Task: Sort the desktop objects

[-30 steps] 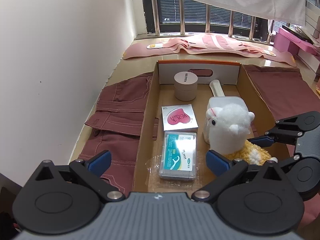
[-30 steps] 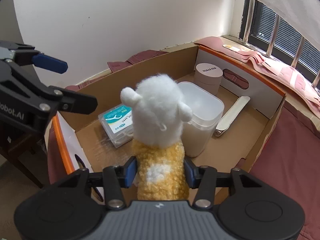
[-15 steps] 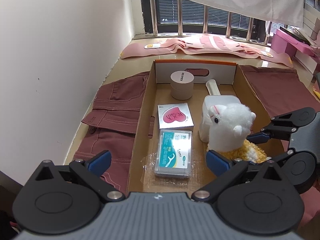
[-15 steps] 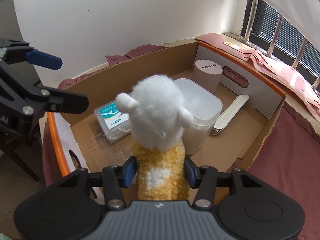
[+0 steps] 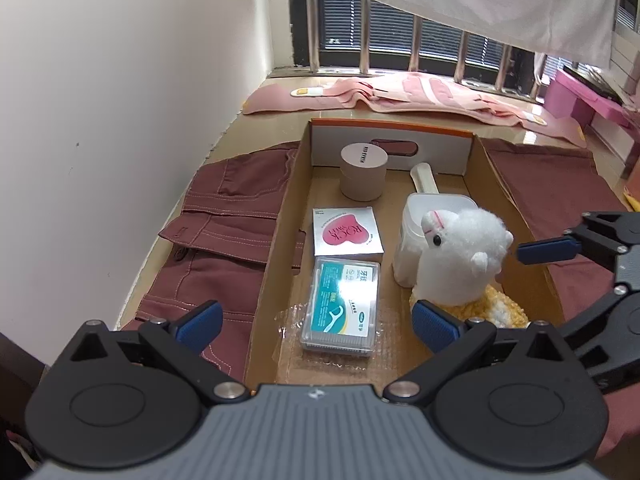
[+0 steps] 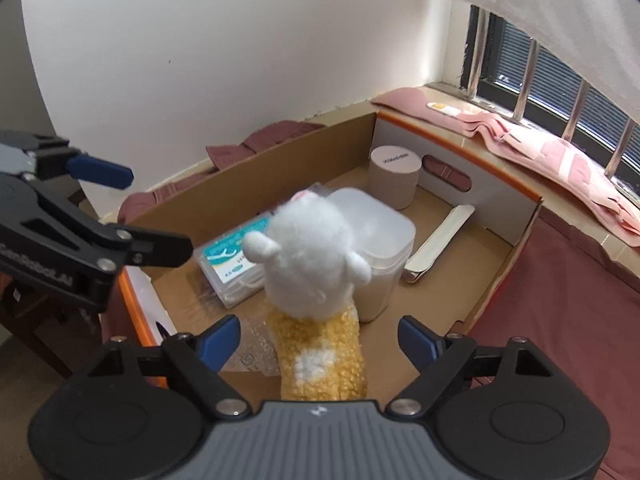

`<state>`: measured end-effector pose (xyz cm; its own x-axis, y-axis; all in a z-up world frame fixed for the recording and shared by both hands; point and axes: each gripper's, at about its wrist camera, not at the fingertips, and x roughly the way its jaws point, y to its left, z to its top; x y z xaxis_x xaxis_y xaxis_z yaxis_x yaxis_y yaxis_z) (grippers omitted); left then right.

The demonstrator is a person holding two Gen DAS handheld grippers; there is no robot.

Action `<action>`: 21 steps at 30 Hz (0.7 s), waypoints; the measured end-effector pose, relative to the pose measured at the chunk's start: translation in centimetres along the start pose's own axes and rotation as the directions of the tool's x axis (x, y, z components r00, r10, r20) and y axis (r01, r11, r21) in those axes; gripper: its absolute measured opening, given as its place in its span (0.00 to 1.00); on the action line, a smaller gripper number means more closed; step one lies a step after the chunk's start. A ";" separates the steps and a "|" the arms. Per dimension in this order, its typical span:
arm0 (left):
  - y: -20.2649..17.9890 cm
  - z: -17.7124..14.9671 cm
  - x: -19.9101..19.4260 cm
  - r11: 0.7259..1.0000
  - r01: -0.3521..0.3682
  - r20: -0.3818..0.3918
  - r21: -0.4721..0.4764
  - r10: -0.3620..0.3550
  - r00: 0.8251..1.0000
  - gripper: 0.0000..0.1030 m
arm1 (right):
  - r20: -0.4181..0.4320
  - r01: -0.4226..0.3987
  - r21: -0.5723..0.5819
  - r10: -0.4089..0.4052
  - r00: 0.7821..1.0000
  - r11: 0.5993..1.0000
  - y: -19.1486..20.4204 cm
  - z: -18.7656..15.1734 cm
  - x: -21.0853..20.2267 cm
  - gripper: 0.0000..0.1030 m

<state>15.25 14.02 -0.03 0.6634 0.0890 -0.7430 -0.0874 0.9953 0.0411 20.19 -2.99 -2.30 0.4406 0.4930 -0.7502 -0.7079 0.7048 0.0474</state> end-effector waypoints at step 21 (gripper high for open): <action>0.6 -3.1 -4.9 0.998 0.000 0.086 -0.063 0.005 0.996 1.00 | 0.143 0.050 0.346 -0.105 0.984 0.937 1.5 -4.6 -8.6 1.00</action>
<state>9.63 14.05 1.59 0.7247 0.0971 -0.6822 -0.1340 0.9910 -0.0013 12.81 -8.48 1.18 0.5870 0.4840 -0.6489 -0.4502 0.8614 0.2353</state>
